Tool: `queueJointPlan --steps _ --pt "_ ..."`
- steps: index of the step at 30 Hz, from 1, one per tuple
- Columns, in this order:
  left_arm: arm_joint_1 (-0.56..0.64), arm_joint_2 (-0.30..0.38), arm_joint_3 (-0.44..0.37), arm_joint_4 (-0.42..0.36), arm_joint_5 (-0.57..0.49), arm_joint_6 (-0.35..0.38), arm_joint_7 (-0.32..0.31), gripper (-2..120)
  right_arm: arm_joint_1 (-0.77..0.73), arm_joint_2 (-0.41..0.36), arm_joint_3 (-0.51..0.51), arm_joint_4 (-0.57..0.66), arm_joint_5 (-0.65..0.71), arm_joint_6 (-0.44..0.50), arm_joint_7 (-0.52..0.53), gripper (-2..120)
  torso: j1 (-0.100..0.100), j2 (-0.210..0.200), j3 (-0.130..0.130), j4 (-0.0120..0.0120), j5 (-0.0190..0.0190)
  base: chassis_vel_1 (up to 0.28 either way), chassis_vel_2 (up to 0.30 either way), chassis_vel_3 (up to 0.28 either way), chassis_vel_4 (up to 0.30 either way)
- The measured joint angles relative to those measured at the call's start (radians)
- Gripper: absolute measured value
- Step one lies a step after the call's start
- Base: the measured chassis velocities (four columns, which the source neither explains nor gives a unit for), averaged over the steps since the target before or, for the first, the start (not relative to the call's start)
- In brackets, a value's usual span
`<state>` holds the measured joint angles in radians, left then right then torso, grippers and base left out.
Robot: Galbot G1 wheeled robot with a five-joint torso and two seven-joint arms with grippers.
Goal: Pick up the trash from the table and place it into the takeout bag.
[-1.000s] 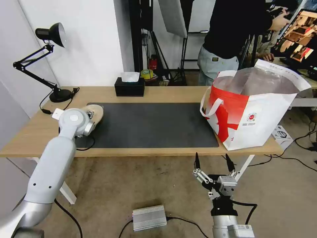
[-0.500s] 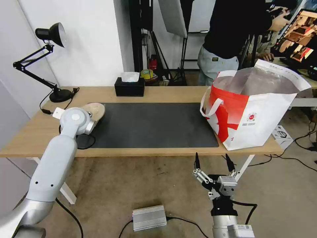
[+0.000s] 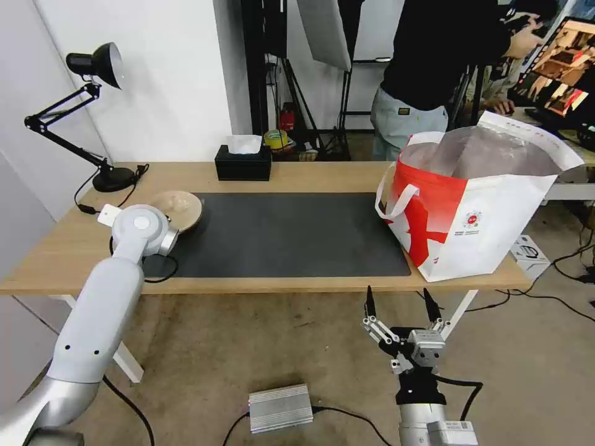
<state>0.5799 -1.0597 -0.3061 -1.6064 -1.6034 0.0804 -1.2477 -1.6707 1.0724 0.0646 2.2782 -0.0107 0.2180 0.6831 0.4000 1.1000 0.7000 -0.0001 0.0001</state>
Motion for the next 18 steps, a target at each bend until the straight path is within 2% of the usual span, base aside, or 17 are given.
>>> queueJointPlan --steps 8,13,17,18 --pt "0.017 0.012 -0.002 -0.055 0.002 0.0 0.012 1 0.0 0.0 0.0 0.0 0.0 0.0 0.0 100 0.0 0.0 0.0 0.0 -0.0002 0.0 0.0 0.0 0.0" --pt "0.015 0.041 0.003 -0.115 -0.006 -0.006 0.025 1 0.0 0.0 0.0 0.0 0.0 0.0 0.0 100 0.0 0.0 0.0 0.0001 -0.0003 0.0 0.0 0.0 0.0" --pt "-0.017 0.084 0.022 -0.198 -0.037 -0.023 0.064 1 0.0 0.0 0.0 0.0 0.0 0.0 0.0 100 0.0 0.0 0.0 0.0 -0.0001 0.0 0.0 0.0 0.0" --pt "-0.017 0.084 0.022 -0.198 -0.037 -0.023 0.064 1 0.0 0.0 0.0 0.0 0.0 0.0 0.0 100 0.0 0.0 0.0 0.0 -0.0001 0.0 0.0 0.0 0.0"
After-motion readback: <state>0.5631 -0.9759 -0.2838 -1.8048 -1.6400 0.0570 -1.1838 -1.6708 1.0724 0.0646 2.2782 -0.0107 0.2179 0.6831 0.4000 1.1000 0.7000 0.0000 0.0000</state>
